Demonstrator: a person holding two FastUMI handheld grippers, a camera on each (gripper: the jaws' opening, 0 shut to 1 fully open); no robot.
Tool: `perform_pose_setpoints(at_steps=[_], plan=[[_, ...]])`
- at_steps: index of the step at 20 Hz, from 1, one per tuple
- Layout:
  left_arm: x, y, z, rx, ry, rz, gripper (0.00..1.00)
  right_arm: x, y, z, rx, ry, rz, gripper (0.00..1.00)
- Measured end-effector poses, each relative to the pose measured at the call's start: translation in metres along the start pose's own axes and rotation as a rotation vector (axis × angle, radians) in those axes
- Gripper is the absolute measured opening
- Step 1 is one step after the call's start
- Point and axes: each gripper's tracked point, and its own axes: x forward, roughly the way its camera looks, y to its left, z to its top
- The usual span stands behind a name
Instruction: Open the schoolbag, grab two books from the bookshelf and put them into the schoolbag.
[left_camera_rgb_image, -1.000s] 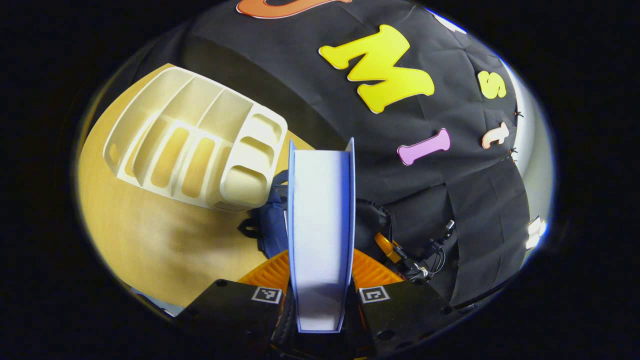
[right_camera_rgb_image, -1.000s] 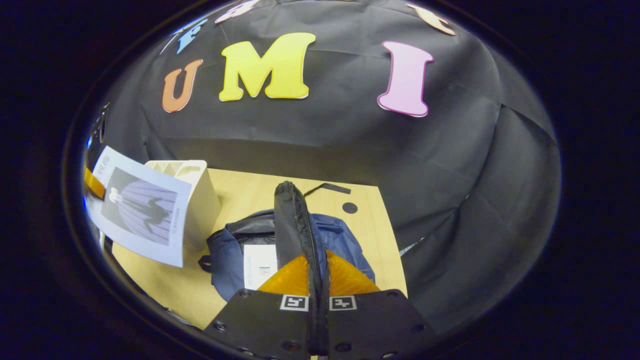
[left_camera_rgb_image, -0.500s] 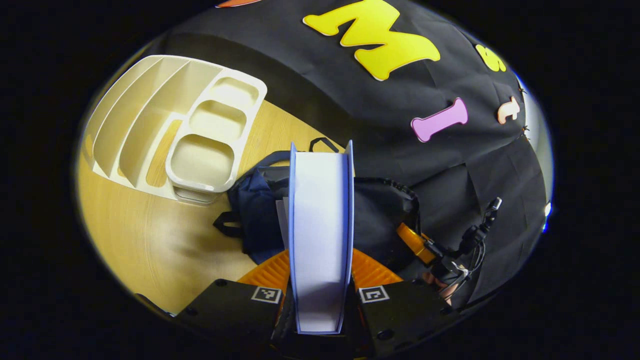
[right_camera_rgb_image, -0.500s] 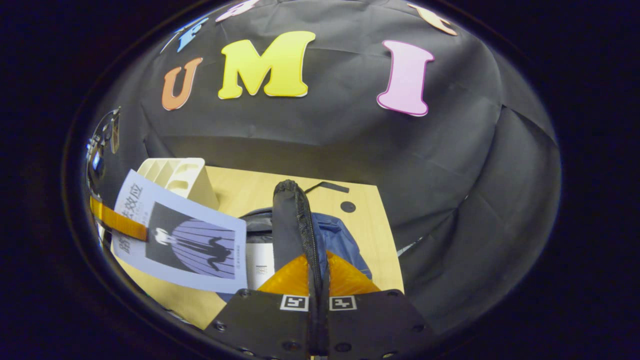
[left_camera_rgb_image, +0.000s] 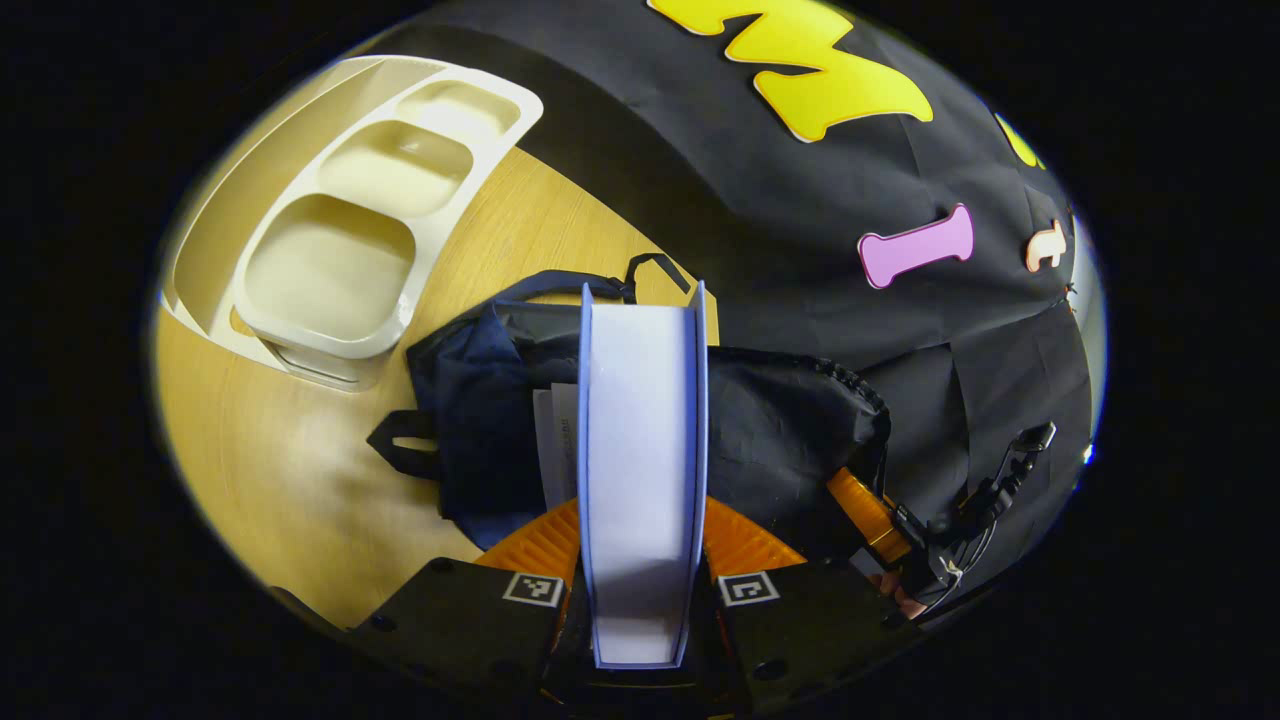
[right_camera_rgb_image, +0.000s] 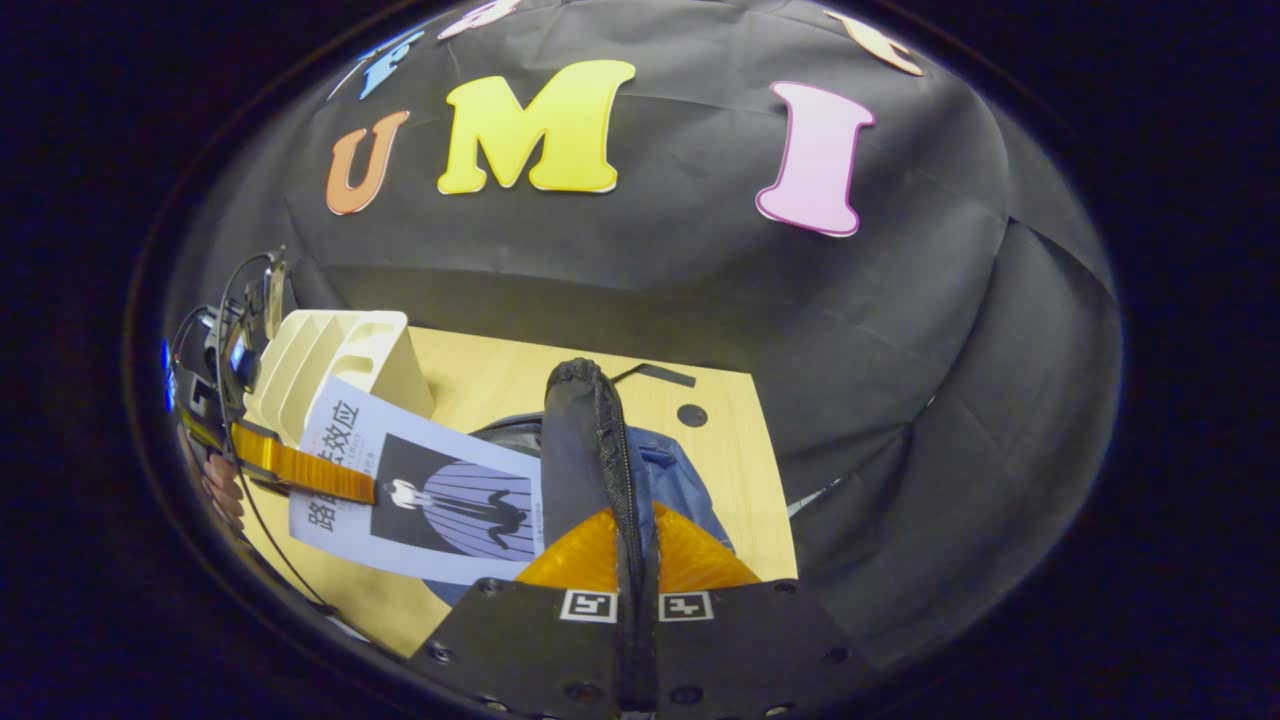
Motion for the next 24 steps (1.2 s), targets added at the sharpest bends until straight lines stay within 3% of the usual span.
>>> perform_pose_setpoints(at_steps=[8,16,24], plan=[[0.034,-0.01,-0.003,-0.013,0.005,-0.073,0.42,-0.013,-0.001,0.016,-0.03,-0.019,-0.01,0.03],[0.084,-0.015,-0.008,-0.14,0.055,-0.17,0.42,-0.019,0.007,0.023,-0.044,-0.029,-0.012,0.0],[0.124,-0.008,-0.019,-0.177,0.111,-0.219,0.43,-0.02,0.014,0.021,-0.042,-0.025,-0.01,0.02]])
